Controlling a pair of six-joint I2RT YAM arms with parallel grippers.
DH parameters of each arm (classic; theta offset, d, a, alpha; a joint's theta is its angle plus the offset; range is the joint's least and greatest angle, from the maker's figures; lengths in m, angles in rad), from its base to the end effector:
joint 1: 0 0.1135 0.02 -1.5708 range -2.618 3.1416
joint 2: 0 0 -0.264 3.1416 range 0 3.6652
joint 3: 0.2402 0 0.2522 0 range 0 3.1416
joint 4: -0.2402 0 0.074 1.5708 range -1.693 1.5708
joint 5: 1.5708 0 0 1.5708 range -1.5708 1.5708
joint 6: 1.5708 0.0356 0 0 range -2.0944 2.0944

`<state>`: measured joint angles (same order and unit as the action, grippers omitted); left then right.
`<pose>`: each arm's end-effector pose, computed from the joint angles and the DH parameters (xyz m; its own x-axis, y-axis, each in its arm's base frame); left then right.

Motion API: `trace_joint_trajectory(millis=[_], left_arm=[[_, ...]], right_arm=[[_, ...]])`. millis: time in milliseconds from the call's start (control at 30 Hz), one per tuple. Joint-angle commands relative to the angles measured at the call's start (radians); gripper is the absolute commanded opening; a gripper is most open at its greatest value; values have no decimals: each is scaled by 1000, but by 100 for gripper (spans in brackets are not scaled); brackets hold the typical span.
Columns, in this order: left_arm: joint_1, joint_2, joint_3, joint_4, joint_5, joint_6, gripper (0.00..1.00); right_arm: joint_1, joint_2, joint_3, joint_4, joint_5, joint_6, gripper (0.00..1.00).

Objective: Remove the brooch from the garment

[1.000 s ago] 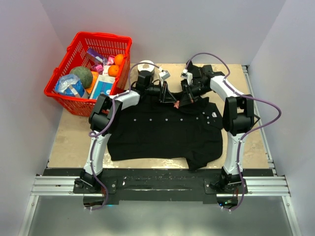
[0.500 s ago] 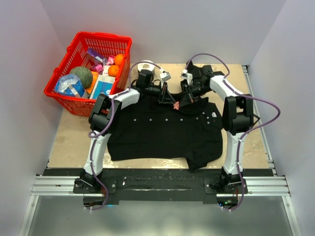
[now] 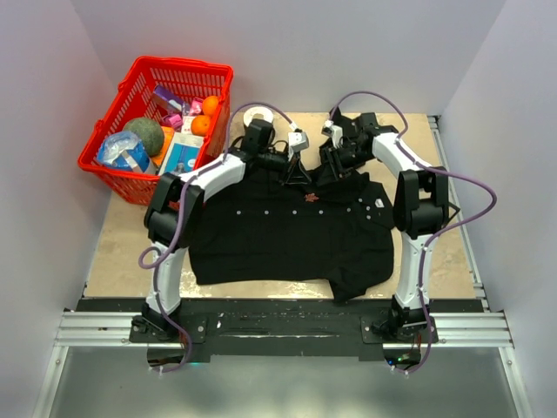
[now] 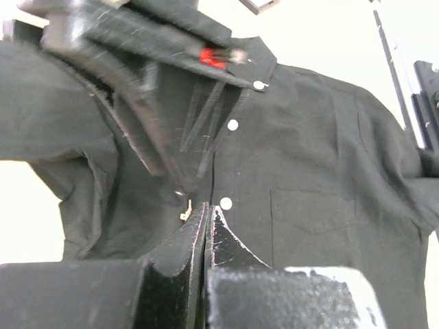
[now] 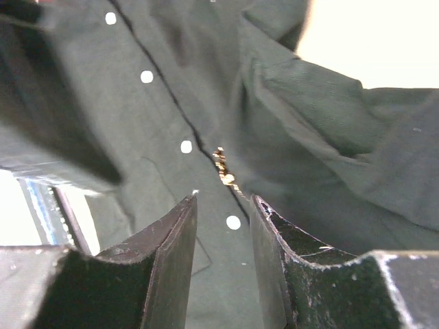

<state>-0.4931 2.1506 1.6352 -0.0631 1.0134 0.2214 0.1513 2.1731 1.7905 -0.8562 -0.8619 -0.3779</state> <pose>0.4130 -0.2562 0.2151 -0.2774 0.2810 -0.9187 0.9607 0.0696 -0.2688 0.4417 0.0947 0.2034 -0.7422 -0.3561 -0.5677 -0.6634 0.5109 0.5467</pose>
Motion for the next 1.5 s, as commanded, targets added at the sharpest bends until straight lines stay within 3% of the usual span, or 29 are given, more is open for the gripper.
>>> trace_joint_trajectory(millis=[0,133,267,400,533,833,1000,1233,1467], left_arm=[[-16,-109,-23,-147,-62,231,0],[-15,-123,-60,-179,-108,236,0],[-12,-162,-136,-132,-150,148,9],[11,-211,-205,-136,-167,72,11],[13,-251,-314,-43,-202,3,11],[8,-129,-250,103,-298,-214,13],[8,-90,-236,111,-328,-260,13],[27,-90,-296,169,-358,-379,13],[31,-97,-336,207,-337,-413,13]], right_arm=[[-9,-33,0,55,40,11,40],[-1,-50,-34,92,44,10,40],[14,-85,-100,141,23,-42,42],[37,-142,-155,144,30,-168,38],[54,-162,-186,163,41,-190,33],[83,-165,-246,385,184,-65,17],[113,-168,-270,388,208,-101,17],[149,-263,-459,390,236,-182,17],[185,-292,-554,463,274,-118,18]])
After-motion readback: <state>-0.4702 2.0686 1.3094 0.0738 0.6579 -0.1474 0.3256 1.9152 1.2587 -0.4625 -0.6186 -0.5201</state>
